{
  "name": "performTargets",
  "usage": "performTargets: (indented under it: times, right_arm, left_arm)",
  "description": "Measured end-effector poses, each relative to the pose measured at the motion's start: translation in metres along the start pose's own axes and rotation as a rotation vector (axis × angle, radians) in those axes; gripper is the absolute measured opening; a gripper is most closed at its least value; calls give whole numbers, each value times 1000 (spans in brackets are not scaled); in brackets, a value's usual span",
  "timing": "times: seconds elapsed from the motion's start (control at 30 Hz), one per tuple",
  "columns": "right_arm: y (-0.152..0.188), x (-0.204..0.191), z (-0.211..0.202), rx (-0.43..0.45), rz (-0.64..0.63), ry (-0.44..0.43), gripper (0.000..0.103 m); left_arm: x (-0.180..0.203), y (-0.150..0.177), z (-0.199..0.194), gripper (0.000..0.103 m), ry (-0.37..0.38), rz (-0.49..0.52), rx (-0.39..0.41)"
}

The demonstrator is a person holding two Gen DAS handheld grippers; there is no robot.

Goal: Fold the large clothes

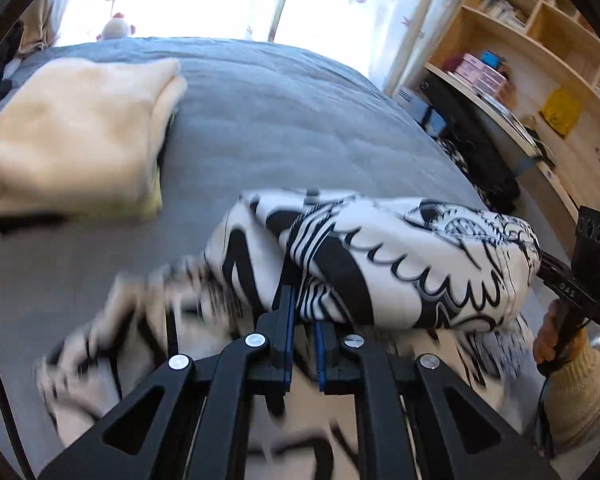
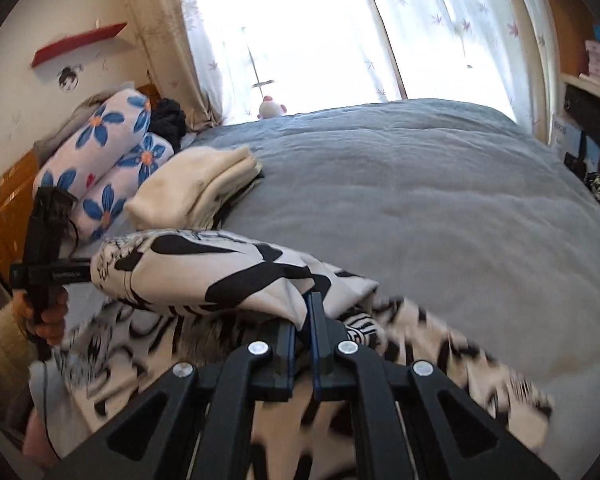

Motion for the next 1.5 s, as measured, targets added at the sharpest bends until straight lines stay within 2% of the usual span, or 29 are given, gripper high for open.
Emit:
performTargets:
  times: [0.13, 0.2, 0.3, 0.37, 0.47, 0.53, 0.57, 0.6, 0.63, 0.67, 0.73, 0.8, 0.83, 0.97, 1.07, 1.13, 1.23, 1.27, 1.3, 1.33, 1.37, 1.4, 1.5]
  right_arm:
    - [36, -27, -24, -32, -74, 52, 5]
    - [57, -36, -32, -59, -119, 107, 6]
    - [85, -43, -25, -136, -167, 219, 7]
    - [99, -45, -20, -194, -160, 250, 9]
    - [113, -43, -18, -277, -48, 203, 15]
    - [115, -39, -22, -290, 33, 173, 24]
    - [116, -38, -25, -284, 91, 154, 33]
    - [117, -36, -29, -277, 144, 131, 43]
    - [118, -35, -35, -263, 213, 95, 45]
    - [120, -36, -39, -249, 262, 65, 47]
    - [119, -36, -44, -223, 361, -12, 48]
    - [117, -38, -45, -204, 431, -77, 50]
    - [117, -39, -45, -199, 457, -99, 50]
    - [104, -45, -28, -196, 519, -174, 50]
    - [95, -54, -14, -199, 531, -210, 50]
    - [90, -59, -7, -197, 527, -202, 50]
    - [84, -62, 4, -188, 538, -177, 50]
    - [83, -63, 8, -186, 543, -177, 50]
    - [82, -64, 9, -179, 539, -169, 46]
    - [81, -65, 10, -173, 529, -151, 40]
    - [80, -67, 9, -174, 500, -125, 17]
    - [79, -70, 9, -179, 475, -110, 9]
    - [78, -79, 2, -184, 442, -87, 8]
  left_arm:
    - [14, 51, -22, 6, 9, 31, -36]
    - [18, 82, -26, 7, 32, 31, -92]
    - [15, 122, -25, 7, 2, 47, -154]
    - [11, 139, -15, 7, -18, 46, -213]
    - [5, 159, -12, 9, -41, 22, -268]
    - [6, 163, -19, 15, -35, 14, -256]
    - [7, 162, -22, 19, -16, -1, -254]
    - [8, 160, -25, 29, 15, -23, -253]
    - [9, 159, -29, 41, 40, -40, -246]
    - [13, 159, -34, 48, 67, -54, -234]
    - [18, 156, -43, 71, 130, -84, -209]
    - [22, 152, -45, 79, 219, -130, -198]
    - [18, 138, -41, 79, 272, -165, -195]
    - [15, 125, -33, 79, 411, -300, -168]
    - [8, 115, -24, 79, 452, -375, -146]
    - [6, 109, -19, 79, 442, -388, -151]
    - [7, 103, -4, 77, 386, -387, -158]
    - [7, 101, 0, 71, 370, -388, -154]
    - [7, 101, 1, 46, 335, -387, -143]
    - [11, 96, 7, 16, 312, -383, -143]
    - [11, 98, 9, 6, 264, -377, -158]
    - [12, 101, 9, 6, 214, -375, -158]
    - [26, 111, 1, 5, 132, -321, -127]
Point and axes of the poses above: each gripper's, at about its wrist camera, not at the fingertips, and z roughly the way its jaws point, x to its right, y to its underside, the point moved 4 cm from there along z, roughly the way its jaws point, and after that the axes turned 5 degrees about -z, right-handed, at the moved point
